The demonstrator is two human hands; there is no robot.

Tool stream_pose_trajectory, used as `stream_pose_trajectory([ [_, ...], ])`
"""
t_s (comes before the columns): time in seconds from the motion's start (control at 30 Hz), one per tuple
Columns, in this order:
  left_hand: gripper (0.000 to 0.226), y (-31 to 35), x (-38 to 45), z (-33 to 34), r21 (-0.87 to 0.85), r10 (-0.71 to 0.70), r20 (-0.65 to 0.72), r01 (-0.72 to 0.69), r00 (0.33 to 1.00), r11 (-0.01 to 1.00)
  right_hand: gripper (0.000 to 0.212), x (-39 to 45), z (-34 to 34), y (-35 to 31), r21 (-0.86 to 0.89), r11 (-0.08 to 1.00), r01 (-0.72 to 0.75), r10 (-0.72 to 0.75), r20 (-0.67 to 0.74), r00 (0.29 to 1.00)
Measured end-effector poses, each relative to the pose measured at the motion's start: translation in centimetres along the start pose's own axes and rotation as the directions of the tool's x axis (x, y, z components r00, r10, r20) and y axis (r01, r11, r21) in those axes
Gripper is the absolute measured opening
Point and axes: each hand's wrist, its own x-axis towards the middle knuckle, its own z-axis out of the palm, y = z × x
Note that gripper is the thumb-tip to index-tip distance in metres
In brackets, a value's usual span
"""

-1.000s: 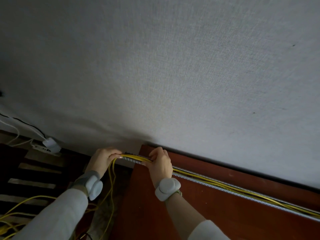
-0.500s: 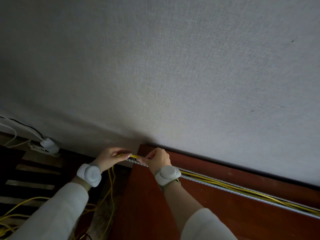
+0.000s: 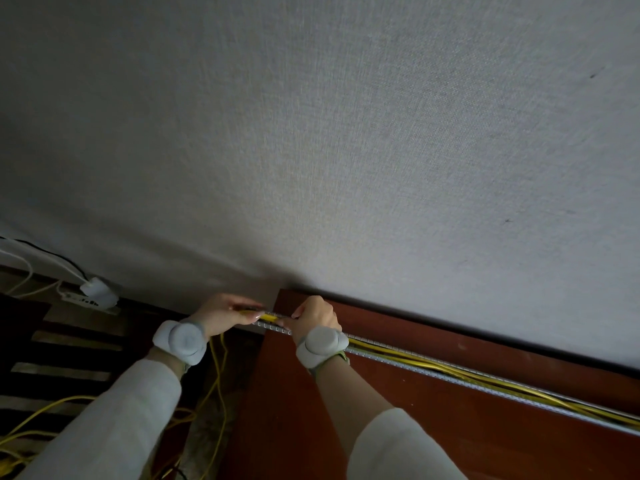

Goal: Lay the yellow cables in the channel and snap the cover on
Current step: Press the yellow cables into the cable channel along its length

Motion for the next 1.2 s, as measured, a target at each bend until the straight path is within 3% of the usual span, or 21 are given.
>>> stream_pose_trajectory([
  [0.2, 0.024, 0.4, 0.1, 0.9, 0.073, -0.021, -0.189, 0.035, 0.982, 0.997, 0.033, 0.1, 0.2, 0.7, -0.015, 0.999, 0.04, -0.04, -0.018, 0.999],
  [0.37, 0.017, -1.3, -1.1, 1.0, 0.012, 0.074, -0.204, -0.073, 0.976, 0.997, 0.016, -0.3, -0.7, 3.4, -0.049, 0.978, 0.201, -0.205, -0.076, 0.976],
  [0.47, 0.014, -1.7, -1.2, 1.6, 0.014, 0.08, -0.226, -0.078, 0.971, 0.997, 0.027, -0.3, -2.0, 6.4, -0.169, 0.956, 0.239, -0.265, -0.153, 0.952],
  [0.57, 0.01, -0.6, -1.2, 3.0, 0.015, 0.07, -0.241, -0.068, 0.968, 0.998, 0.03, -0.7, -3.5, 9.7, -0.176, 0.962, 0.21, -0.24, -0.172, 0.955],
  [0.8, 0.009, -0.7, -0.8, 4.9, 0.224, 0.159, -0.385, -0.075, 0.909, 0.972, 0.031, -2.0, -4.9, 12.4, -0.164, 0.941, 0.296, -0.326, -0.201, 0.924],
  [0.9, 0.027, -1.0, -1.6, 5.3, 0.313, 0.165, -0.459, -0.016, 0.873, 0.95, 0.03, -2.9, -5.5, 14.2, -0.236, 0.907, 0.35, -0.402, -0.233, 0.885],
  [1.0, 0.049, 1.2, -3.0, 8.1, 0.468, 0.331, -0.556, -0.042, 0.762, 0.883, 0.034, -3.8, -7.8, 17.8, -0.306, 0.904, 0.299, -0.391, -0.307, 0.868],
  [1.1, 0.042, 5.4, -5.5, 14.4, 0.64, 0.609, -0.463, -0.233, 0.644, 0.732, 0.039, -5.2, -11.0, 21.8, -0.323, 0.921, 0.218, -0.333, -0.363, 0.871],
  [1.2, 0.043, 8.9, -7.5, 20.8, 0.627, 0.647, -0.379, -0.33, 0.662, 0.705, 0.041, -6.3, -13.1, 24.6, -0.35, 0.921, 0.17, -0.3, -0.36, 0.884],
])
